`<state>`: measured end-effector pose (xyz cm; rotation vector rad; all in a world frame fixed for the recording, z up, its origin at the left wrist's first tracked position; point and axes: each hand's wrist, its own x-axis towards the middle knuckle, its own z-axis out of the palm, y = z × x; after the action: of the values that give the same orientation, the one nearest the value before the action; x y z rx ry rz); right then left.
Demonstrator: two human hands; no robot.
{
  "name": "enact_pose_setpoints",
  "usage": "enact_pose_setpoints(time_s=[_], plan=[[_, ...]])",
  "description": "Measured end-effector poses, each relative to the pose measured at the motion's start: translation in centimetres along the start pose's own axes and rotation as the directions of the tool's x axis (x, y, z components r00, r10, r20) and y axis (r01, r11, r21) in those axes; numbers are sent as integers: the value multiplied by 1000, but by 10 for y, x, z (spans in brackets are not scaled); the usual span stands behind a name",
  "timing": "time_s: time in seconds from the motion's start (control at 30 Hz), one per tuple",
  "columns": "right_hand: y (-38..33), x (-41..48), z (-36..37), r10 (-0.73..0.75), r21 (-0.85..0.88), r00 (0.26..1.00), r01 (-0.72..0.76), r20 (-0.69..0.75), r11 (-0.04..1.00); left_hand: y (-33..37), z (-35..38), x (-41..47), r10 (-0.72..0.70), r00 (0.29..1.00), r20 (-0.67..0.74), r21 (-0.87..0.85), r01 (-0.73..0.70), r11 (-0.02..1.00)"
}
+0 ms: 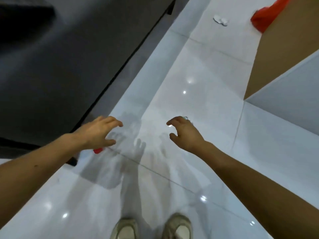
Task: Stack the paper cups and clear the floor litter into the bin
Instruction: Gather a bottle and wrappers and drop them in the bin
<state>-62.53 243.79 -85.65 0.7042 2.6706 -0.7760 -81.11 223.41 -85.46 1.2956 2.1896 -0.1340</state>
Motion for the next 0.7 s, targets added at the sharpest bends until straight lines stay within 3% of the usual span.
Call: enact_pose_setpoints(time_s=[0.17, 0.27, 0.43, 0.7], plan=[[42, 69, 78, -48, -124, 998, 52, 35, 991, -51, 68, 63, 50, 995, 86, 150, -63, 987], [52, 92, 104, -49, -158, 996, 60, 70, 986, -68, 91, 77, 74, 973, 218, 338, -147, 930], [48, 99, 119, -65, -137, 996, 72, 56, 988, -84, 109, 74, 55, 916, 398, 461, -251, 851], [48, 89, 117, -79, -134, 994, 88, 70, 987, -86, 134, 81, 79, 961, 265, 627, -234, 743]])
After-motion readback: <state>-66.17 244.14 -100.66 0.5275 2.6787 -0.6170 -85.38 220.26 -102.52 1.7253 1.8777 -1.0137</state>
